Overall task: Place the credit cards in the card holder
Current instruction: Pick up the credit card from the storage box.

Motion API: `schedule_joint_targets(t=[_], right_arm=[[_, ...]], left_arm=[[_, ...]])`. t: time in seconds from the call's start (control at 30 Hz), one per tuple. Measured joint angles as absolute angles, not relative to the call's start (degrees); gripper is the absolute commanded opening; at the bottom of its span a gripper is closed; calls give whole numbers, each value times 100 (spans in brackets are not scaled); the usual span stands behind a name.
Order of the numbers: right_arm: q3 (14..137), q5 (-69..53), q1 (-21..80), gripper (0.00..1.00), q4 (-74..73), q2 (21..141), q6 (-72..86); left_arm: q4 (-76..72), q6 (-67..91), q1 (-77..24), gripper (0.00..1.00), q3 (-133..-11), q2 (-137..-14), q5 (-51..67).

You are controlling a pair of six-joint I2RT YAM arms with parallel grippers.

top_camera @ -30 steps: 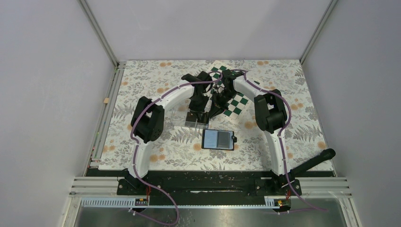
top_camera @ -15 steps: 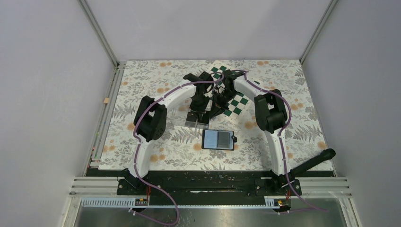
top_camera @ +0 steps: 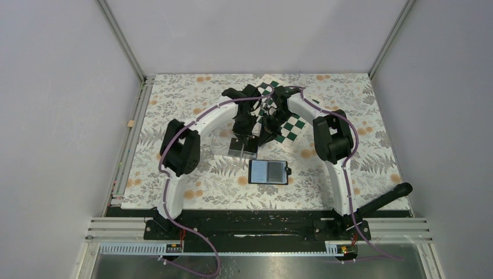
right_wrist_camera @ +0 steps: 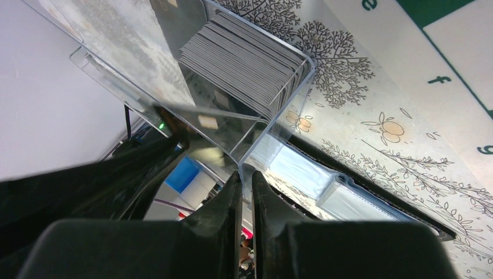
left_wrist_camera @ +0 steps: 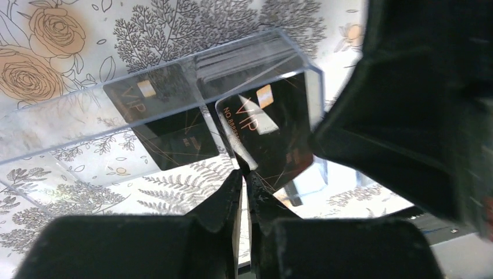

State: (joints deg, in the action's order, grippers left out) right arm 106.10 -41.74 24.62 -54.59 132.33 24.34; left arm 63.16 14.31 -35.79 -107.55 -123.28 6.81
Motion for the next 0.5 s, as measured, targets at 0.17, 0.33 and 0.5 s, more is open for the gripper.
schedule_joint_targets(t=[0.17, 0.33, 0.5], right_arm=[[10610, -4171, 2462, 7, -5457, 13231, 2427], [10610, -4171, 2462, 7, -5457, 13231, 2425], [10610, -4171, 2462, 7, -5457, 13231, 2425]], left_arm=[[6031, 1594, -3557, 6, -10698, -11970, 1129], [5516, 1793, -3481, 8, -10412, -11791, 1660], [5349, 1894, -3343, 11, -10219, -11791, 1914]])
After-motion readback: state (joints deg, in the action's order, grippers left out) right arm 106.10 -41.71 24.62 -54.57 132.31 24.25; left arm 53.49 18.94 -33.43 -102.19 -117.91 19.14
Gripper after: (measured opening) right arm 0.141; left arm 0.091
